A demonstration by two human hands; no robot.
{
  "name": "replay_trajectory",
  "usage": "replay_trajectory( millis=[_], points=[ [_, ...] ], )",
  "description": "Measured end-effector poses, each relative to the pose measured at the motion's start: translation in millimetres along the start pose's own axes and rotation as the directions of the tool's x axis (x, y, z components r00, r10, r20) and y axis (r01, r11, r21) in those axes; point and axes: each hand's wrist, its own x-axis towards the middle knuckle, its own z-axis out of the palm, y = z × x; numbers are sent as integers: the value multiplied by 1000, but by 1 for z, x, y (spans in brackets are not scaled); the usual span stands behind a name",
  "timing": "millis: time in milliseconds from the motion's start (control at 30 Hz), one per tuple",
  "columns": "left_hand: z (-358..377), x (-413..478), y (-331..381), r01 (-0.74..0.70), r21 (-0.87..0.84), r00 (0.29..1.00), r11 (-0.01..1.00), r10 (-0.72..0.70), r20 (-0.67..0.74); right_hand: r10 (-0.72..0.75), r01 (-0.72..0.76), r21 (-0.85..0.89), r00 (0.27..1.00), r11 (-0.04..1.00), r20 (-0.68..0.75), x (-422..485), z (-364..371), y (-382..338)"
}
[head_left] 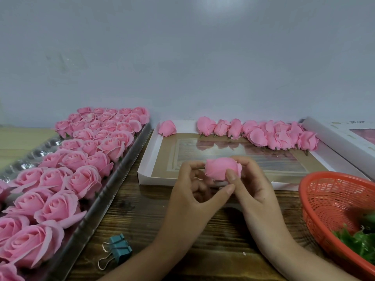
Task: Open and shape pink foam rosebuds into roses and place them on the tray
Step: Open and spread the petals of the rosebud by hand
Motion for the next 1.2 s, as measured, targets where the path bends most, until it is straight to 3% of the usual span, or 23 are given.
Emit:
replay_trajectory(
  millis=[167,333,467,700,967,1200],
  points=[
    [1,0,-3,39,41,994,998,-43,97,-59,60,-69,998,996,8,1,-1,2],
    [-1,2,-3,81,75,989,994,-90,120,-93,108,-117,988,987,126,-2,1,2],
    [-6,6,-3,98,19,994,995,-99,50,-118,138,-158,984,978,134,-2,-1,2],
    [-2,3,-5,48,142,994,989,-62,95,-88,125,-244,984,962,157,-2,-1,3],
    [-3,3,-2,-5,120,987,993,-15,159,-125,187,-300,969,935,214,-3,1,-5],
    [-4,5,-4,-5,127,986,992,-16,167,-76,127,-261,978,957,196,-5,2,-1]
  ],
)
